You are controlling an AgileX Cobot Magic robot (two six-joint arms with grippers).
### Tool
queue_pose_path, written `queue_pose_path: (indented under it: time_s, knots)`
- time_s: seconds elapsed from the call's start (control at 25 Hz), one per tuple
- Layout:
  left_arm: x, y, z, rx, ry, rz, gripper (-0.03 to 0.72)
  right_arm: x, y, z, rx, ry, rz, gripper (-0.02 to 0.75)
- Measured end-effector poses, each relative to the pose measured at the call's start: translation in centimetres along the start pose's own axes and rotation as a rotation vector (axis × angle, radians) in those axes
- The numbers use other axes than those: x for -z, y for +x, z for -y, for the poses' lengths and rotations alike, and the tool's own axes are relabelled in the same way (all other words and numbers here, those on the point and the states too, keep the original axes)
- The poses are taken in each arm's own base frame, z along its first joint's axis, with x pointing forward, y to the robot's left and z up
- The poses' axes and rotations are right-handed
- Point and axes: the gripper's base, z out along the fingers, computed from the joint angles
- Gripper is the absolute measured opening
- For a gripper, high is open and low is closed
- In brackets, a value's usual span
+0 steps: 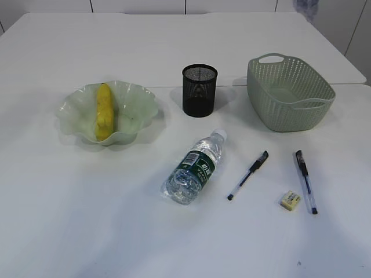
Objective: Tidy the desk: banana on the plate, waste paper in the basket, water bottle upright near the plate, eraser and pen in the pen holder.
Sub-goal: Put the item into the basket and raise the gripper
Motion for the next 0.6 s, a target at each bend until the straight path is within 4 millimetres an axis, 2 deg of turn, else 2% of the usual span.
queue_pose_path:
  time_s: [0.28,0.6]
  knots:
    - [0.0,0.0,-0.5,-0.016,-0.051,-0.004,0.596,0.0,-0.5,1.8,0.088,0.175,0.059,0.021]
    - [0.0,0.0,-0.5,-0.018,-0.057,-0.004,0.594,-2.8,-0.1,5.4,0.146,0.254,0.012,0.021]
